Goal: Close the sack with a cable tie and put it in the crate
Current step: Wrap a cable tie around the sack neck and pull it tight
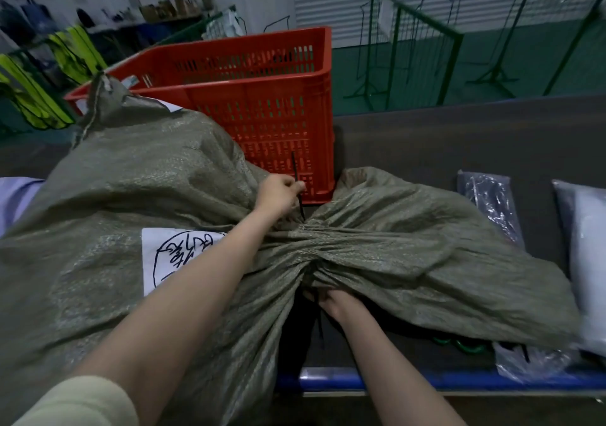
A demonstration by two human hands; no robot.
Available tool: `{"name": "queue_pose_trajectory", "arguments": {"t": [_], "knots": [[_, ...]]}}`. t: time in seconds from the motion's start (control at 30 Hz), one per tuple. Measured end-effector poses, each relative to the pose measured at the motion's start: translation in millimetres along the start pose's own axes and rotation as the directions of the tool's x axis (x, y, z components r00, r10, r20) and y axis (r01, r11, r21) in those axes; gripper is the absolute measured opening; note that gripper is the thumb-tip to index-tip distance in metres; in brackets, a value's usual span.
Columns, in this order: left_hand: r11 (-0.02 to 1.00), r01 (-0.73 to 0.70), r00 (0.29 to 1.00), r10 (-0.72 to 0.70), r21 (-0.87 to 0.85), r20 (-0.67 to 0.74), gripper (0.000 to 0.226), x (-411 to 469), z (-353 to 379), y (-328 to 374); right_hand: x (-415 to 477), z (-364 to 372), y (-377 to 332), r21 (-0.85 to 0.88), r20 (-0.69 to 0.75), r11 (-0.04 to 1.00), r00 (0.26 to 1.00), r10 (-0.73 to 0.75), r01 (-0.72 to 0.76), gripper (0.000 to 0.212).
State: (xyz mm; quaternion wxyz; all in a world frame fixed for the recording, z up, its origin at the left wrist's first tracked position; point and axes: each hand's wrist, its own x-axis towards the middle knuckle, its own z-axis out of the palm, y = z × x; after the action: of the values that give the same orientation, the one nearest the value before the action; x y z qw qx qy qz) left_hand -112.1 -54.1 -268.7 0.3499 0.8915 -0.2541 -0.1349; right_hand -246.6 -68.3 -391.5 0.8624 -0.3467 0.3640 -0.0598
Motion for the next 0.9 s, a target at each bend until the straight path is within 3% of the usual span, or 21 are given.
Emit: {"name": "queue_pose_trajectory", "arguments": {"t": [0.1, 0.2, 0.33, 0.43, 0.5, 0.57, 0.6, 0.67, 0.8, 0.9], "knots": [[0.992, -0.122, 0.992, 0.122, 0.013, -0.041, 0.027, 3, -21, 9, -14, -9, 15, -0.172, -0.042, 0.985, 0.999, 0.007, -0.014, 0.029], [0.954, -0.248, 0.968, 0.241, 0.167, 0.064, 0.039, -3, -33, 11, -41, -19, 28, -0.389, 0.004, 0.921, 0.999, 0.032, -0.028, 0.02], [0.879, -0.365, 0.916, 0.28, 0.306, 0.289, 0.033, -13, -31, 3, -64, -9, 49, -0.692, -0.017, 0.721, 1.0, 0.016, -0.024, 0.048], [0.812, -0.489, 0.827, 0.317, 0.318, 0.464, 0.023, -26, -23, -3, -86, 6, 55, -0.827, 0.042, 0.542, 0.977, -0.211, 0.152, 0.059], [0.744, -0.572, 0.784, 0.374, 0.345, 0.495, 0.027, -30, -21, -3, -102, 12, 53, -0.862, 0.129, 0.403, 0.902, -0.412, 0.308, 0.041], [0.682, -0.638, 0.747, 0.436, 0.356, 0.502, 0.033, -32, -21, -3, -111, 16, 50, -0.832, 0.213, 0.345, 0.824, -0.525, 0.435, 0.019], [0.667, -0.663, 0.728, 0.468, 0.34, 0.501, 0.033, -32, -22, -4, -113, 18, 46, -0.798, 0.238, 0.355, 0.795, -0.558, 0.487, 0.013], [0.686, -0.691, 0.697, 0.548, 0.227, 0.463, 0.033, -34, -22, -6, -111, 19, 38, -0.72, 0.243, 0.407, 0.754, -0.611, 0.562, 0.021], [0.786, -0.578, 0.726, 0.618, -0.218, 0.302, 0.034, -48, -10, -11, -105, 15, 10, -0.549, 0.179, 0.519, 0.699, -0.693, 0.655, 0.028], [0.825, -0.411, 0.702, 0.558, -0.387, 0.443, 0.035, -56, -3, -9, -97, 13, -3, -0.534, 0.143, 0.492, 0.647, -0.749, 0.688, 0.025]]}}
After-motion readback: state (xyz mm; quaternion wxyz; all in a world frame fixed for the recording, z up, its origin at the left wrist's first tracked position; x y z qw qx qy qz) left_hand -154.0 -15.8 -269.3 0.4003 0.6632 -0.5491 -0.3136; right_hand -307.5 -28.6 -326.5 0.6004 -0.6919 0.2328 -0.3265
